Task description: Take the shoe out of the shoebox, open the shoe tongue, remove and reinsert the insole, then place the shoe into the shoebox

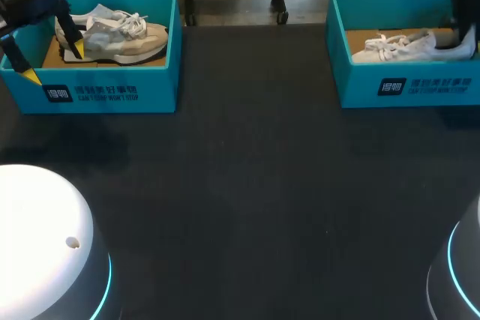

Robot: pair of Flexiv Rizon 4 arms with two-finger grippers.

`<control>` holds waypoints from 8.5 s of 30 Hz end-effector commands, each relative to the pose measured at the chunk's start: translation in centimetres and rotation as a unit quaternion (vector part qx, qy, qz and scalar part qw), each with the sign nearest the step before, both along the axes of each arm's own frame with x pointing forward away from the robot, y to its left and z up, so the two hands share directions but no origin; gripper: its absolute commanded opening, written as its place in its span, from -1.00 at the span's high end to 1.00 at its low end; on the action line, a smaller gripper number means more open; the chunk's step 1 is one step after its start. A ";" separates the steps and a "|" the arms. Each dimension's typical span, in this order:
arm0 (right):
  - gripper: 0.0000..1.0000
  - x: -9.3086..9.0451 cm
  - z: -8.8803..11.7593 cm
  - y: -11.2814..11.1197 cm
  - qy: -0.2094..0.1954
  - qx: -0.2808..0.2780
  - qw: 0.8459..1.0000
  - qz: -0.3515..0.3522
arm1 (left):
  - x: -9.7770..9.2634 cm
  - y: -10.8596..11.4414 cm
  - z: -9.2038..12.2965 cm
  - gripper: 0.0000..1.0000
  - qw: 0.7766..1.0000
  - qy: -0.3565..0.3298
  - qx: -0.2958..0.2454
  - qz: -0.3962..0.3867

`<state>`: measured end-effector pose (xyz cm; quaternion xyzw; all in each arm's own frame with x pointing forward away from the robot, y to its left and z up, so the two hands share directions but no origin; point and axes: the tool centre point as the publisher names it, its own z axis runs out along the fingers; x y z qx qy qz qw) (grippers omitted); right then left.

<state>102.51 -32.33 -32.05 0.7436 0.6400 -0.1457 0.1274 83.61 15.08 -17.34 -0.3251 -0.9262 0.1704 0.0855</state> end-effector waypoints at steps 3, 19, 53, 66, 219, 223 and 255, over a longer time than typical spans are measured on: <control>1.00 -0.3 -0.7 0.0 -0.003 0.001 1.000 0.004 | 0.0 0.1 0.0 -1.00 1.000 -0.001 0.002 -0.001; 1.00 -0.6 -3.1 -0.6 0.011 0.026 1.000 0.004 | 0.0 0.1 0.0 -1.00 1.000 -0.001 0.002 -0.001; 0.25 -1.1 -4.2 -1.5 0.020 0.084 0.996 0.006 | 0.0 0.1 0.0 -1.00 1.000 -0.001 0.002 -0.001; -0.41 -1.2 -1.7 -1.1 0.000 0.110 0.994 0.016 | 0.0 0.1 0.0 -1.00 1.000 -0.001 0.002 -0.001; -1.00 -13.6 12.3 10.4 0.032 0.193 0.980 0.038 | 35.4 14.1 -11.0 -1.00 0.879 -0.149 -0.021 -0.453; -1.00 -13.6 12.3 10.4 0.032 0.193 0.980 0.038 | 35.5 13.8 -11.6 -1.00 0.879 -0.157 -0.021 -0.449; -1.00 -13.6 12.3 10.4 0.032 0.193 0.980 0.038 | 37.2 12.9 -18.6 -0.96 0.885 -0.167 0.054 -0.432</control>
